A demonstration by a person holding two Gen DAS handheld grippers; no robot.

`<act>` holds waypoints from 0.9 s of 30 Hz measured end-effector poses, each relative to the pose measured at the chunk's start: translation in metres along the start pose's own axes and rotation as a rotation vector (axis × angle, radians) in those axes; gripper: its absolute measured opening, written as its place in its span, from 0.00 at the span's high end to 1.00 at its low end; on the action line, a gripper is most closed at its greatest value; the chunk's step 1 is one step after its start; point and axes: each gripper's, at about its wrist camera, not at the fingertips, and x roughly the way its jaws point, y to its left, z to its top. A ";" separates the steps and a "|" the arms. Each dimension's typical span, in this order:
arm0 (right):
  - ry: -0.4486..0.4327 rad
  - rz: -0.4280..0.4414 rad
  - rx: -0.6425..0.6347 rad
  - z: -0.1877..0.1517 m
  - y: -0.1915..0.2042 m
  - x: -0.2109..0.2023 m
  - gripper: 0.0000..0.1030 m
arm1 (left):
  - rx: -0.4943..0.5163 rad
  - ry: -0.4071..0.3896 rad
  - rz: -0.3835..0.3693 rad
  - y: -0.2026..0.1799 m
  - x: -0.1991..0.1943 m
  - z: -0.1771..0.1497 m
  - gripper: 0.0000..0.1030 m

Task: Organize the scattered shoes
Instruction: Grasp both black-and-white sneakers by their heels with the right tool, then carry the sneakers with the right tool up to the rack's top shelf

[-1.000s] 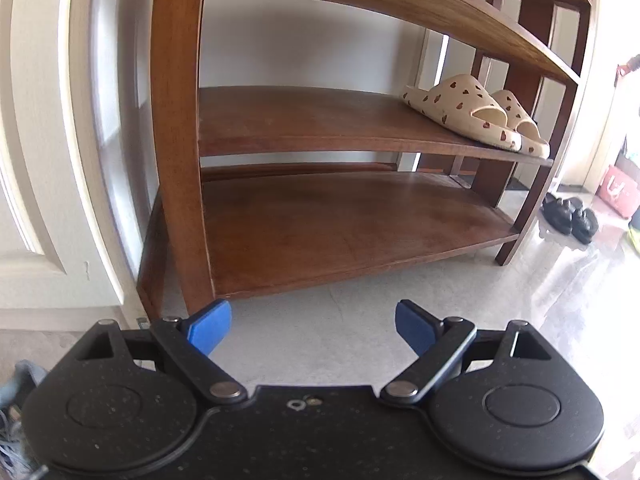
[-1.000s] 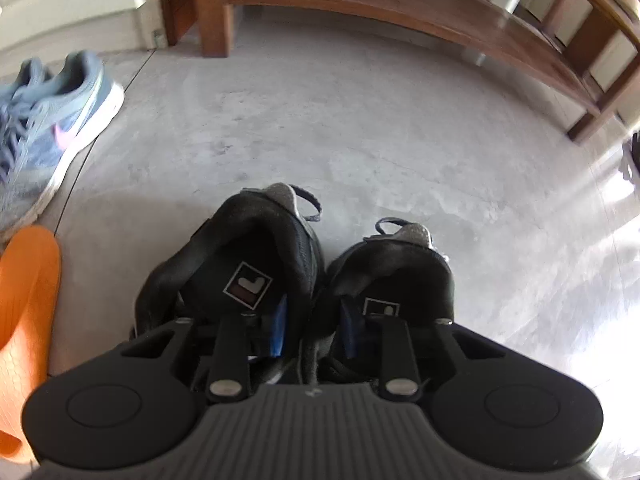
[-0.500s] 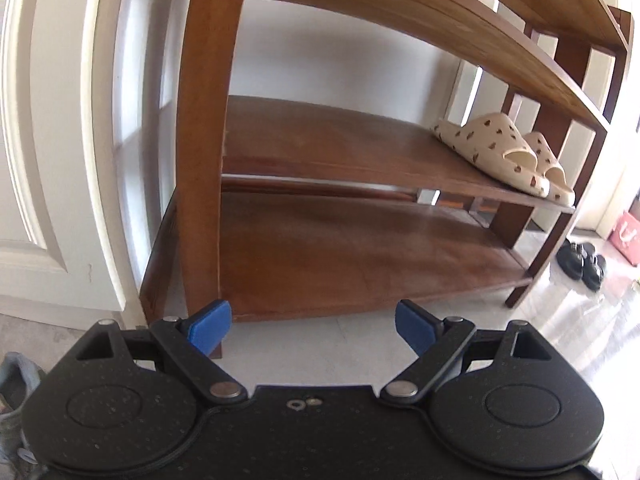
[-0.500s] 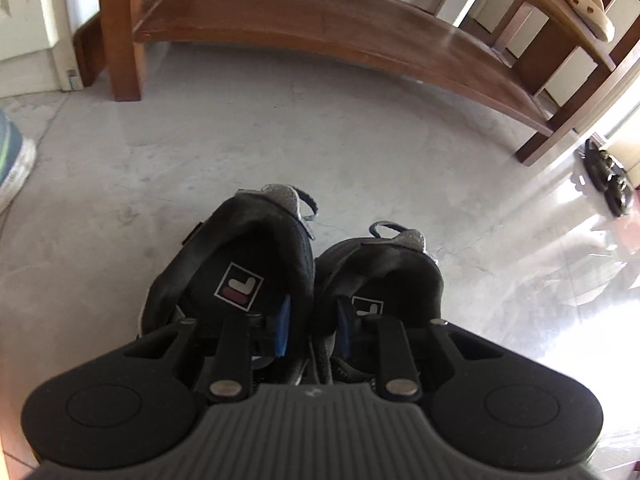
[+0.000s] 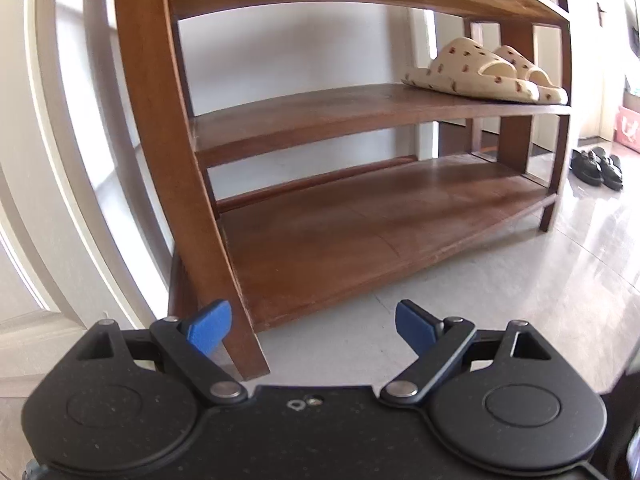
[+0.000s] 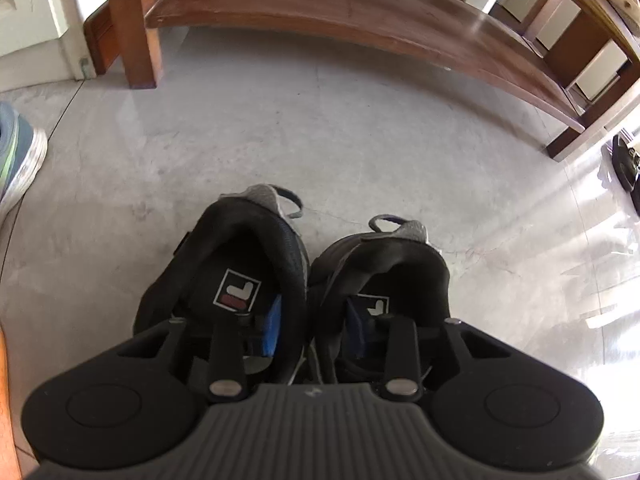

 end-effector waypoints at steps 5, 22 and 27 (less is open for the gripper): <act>-0.052 0.095 -0.001 -0.008 -0.014 -0.001 0.70 | 0.025 0.039 -0.007 -0.012 0.010 -0.004 0.13; -0.334 0.172 0.143 -0.029 -0.068 -0.043 0.74 | -0.010 -0.056 0.036 -0.016 0.010 0.004 0.12; -0.447 0.159 0.128 -0.022 -0.077 -0.059 0.74 | -0.031 -0.081 0.065 -0.012 0.010 0.006 0.11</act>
